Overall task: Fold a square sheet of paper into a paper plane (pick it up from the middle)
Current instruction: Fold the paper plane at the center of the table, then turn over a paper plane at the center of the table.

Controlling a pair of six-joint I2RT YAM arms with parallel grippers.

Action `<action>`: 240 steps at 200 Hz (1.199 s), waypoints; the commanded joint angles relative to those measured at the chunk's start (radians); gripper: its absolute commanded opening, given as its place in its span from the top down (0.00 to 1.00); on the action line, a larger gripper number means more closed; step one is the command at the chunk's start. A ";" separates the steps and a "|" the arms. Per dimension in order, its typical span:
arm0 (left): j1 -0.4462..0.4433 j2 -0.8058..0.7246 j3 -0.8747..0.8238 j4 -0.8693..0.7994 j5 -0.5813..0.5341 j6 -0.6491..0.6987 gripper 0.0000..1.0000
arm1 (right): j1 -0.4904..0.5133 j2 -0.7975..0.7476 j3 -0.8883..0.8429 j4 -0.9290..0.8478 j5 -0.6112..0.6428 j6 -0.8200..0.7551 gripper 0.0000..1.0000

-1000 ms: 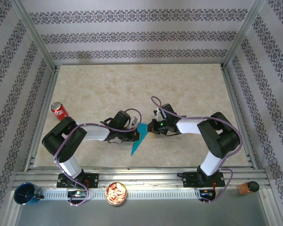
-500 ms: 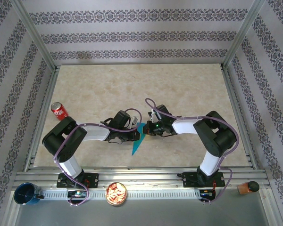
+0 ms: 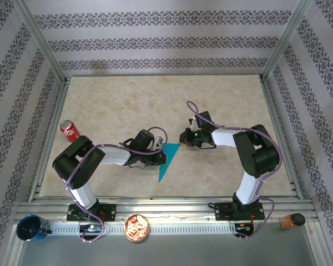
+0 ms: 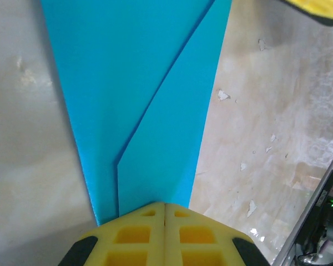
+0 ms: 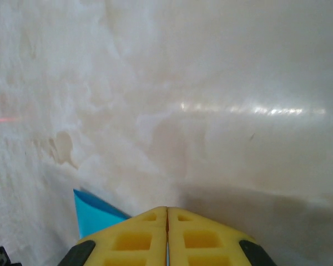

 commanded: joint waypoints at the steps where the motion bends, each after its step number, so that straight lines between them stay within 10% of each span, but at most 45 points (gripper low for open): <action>1: -0.004 0.031 -0.038 -0.008 -0.018 -0.097 1.00 | -0.006 -0.047 0.026 -0.040 0.030 -0.017 0.89; 31: -0.023 -0.027 -0.040 0.025 -0.121 -0.213 1.00 | 0.022 -0.120 0.002 -0.027 0.012 0.023 0.86; 98: -0.034 -0.247 0.029 -0.199 -0.263 -0.112 0.67 | 0.102 -0.286 -0.196 -0.008 0.064 0.099 0.78; 240: 0.019 -0.136 -0.007 -0.231 -0.135 -0.095 0.80 | 0.172 -0.281 -0.262 0.075 0.066 0.163 0.75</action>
